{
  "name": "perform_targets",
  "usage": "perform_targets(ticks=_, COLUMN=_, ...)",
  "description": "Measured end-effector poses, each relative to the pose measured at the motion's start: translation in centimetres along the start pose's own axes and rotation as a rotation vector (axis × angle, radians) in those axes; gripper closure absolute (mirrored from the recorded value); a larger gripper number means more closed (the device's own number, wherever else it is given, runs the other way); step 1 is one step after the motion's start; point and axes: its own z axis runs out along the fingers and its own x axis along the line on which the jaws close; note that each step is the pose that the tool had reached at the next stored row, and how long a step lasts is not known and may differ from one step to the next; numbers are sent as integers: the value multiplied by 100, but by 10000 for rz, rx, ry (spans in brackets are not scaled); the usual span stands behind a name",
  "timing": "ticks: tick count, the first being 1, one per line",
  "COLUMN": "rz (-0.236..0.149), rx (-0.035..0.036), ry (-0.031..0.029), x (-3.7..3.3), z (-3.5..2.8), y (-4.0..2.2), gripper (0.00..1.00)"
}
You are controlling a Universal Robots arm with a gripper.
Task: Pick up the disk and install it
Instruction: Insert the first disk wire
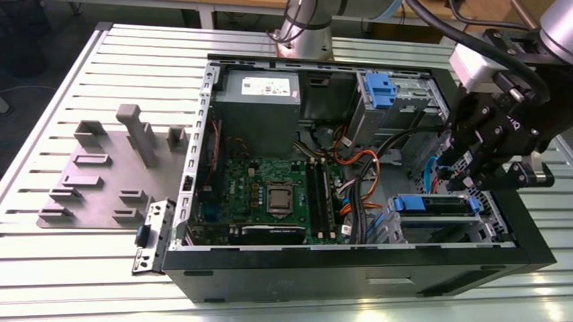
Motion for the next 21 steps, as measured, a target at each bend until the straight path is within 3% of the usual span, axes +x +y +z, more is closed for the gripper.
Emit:
perform_targets(ticks=4, rz=0, rx=-8, ry=-3, x=-34, z=46, y=-69, gripper=58)
perform_targets(ticks=8, rz=2, rx=-11, ry=-1, x=-32, z=114, y=-79, gripper=58)
perform_targets(ticks=16, rz=1, rx=-11, ry=1, x=-33, z=116, y=-80, gripper=60)
perform_targets(ticks=21, rz=1, rx=-11, ry=0, x=-33, z=117, y=-80, gripper=84)
